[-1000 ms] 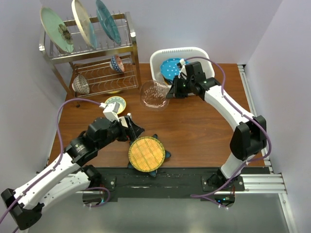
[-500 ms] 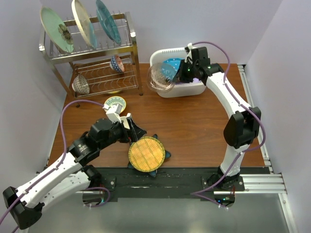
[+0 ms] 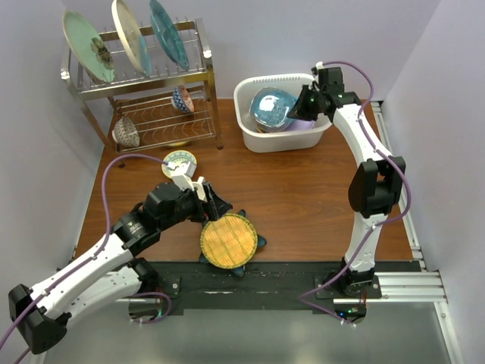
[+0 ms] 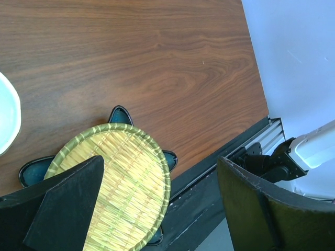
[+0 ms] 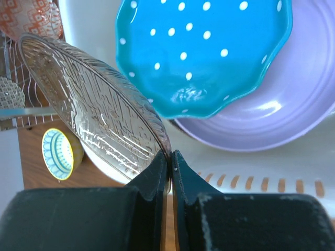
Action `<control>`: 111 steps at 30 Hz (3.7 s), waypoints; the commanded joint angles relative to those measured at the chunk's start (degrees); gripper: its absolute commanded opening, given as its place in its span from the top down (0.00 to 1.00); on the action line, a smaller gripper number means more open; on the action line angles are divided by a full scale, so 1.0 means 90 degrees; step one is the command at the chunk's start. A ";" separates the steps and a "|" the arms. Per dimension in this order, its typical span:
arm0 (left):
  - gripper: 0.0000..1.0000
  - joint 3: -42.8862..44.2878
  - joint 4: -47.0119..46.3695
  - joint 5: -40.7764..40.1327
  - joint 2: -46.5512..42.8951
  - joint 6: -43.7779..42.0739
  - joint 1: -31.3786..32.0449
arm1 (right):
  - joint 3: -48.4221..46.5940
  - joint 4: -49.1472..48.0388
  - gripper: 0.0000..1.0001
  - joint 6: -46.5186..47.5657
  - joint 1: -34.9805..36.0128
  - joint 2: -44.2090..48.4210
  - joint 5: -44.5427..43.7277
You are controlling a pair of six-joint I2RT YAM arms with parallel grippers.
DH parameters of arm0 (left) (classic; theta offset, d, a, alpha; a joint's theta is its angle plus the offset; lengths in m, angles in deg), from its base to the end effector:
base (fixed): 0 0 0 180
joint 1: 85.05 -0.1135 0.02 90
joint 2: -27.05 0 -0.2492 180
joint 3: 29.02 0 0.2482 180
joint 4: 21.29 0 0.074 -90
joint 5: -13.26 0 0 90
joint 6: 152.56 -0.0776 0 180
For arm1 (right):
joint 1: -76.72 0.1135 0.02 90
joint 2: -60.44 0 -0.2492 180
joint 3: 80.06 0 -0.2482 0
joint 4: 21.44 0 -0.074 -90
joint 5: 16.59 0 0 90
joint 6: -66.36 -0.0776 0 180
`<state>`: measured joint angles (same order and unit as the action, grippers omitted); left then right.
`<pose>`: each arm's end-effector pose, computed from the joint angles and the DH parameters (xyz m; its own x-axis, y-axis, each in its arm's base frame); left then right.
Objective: Place the plates into the plastic bin on the countertop
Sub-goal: Place the plate in the plastic bin, then pick up the plate from the corner of the board.
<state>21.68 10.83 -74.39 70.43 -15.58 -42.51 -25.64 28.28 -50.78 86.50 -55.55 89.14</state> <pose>0.1619 -0.1529 0.2527 -0.7248 -0.3264 -0.6068 0.2536 0.6924 -0.6754 0.4770 0.1036 0.2830 -0.7330 0.3192 -0.6007 -0.0375 0.8627 0.5043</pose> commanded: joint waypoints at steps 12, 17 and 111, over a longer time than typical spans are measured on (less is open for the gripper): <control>0.07 0.0003 -0.0472 0.0042 0.0220 0.0043 0.0097 | -0.1732 -0.0327 1.00 -0.0666 -0.0364 -0.1185 0.0440; 0.07 -0.0006 -0.0413 0.0032 0.0249 0.0024 0.0097 | -0.1839 -0.0395 1.00 -0.0735 -0.0403 -0.1409 0.0469; 0.10 -0.0641 0.0827 -0.0359 0.1137 0.0239 0.0097 | 0.7994 -0.2426 0.44 -0.1135 0.2106 0.4879 0.2208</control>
<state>16.52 20.52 -78.37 80.48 -14.57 -41.79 45.24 10.31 -57.90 104.44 -13.76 107.23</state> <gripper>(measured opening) 0.900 0.574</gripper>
